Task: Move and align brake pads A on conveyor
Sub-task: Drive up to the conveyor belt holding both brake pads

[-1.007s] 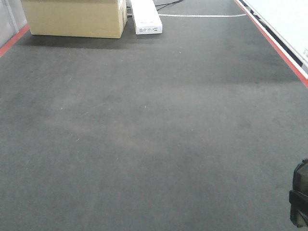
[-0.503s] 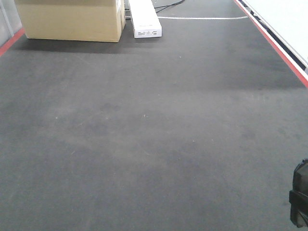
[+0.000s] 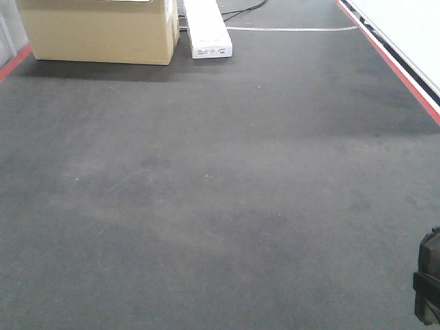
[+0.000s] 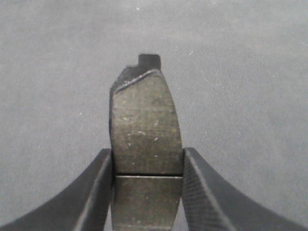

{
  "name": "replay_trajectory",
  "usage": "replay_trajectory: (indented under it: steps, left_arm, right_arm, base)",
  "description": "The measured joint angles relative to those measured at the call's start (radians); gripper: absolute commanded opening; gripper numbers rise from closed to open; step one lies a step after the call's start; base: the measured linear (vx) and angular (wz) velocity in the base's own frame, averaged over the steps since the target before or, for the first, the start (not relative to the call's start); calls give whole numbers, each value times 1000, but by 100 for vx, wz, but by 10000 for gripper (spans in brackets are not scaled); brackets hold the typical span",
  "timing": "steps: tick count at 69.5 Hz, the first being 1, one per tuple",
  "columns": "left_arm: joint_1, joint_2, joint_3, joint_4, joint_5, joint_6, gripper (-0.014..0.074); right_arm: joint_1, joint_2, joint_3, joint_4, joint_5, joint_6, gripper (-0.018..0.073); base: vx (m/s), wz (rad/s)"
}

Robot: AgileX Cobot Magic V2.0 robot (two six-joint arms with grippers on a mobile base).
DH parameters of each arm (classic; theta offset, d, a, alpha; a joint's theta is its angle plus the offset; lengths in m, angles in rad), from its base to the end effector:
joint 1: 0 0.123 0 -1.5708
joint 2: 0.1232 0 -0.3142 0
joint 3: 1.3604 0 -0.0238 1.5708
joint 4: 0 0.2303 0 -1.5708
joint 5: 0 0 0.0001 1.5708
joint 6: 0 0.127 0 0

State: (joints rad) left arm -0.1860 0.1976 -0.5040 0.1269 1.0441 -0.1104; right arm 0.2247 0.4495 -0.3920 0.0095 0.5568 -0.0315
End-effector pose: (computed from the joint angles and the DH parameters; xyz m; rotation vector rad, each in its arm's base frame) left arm 0.0085 0.0125 0.2562 0.0941 2.2113 -0.0071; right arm 0.0731 0.0174 0.2599 -0.2629 2.0839 0.1266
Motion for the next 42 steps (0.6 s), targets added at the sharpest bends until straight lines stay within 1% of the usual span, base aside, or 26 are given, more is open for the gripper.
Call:
replay_trajectory:
  steps: [42]
  left_arm:
    - [0,0,0,0,0,0,-6]
  right_arm:
    - [0,0,0,0,0,0,-7]
  base:
    - [1,0]
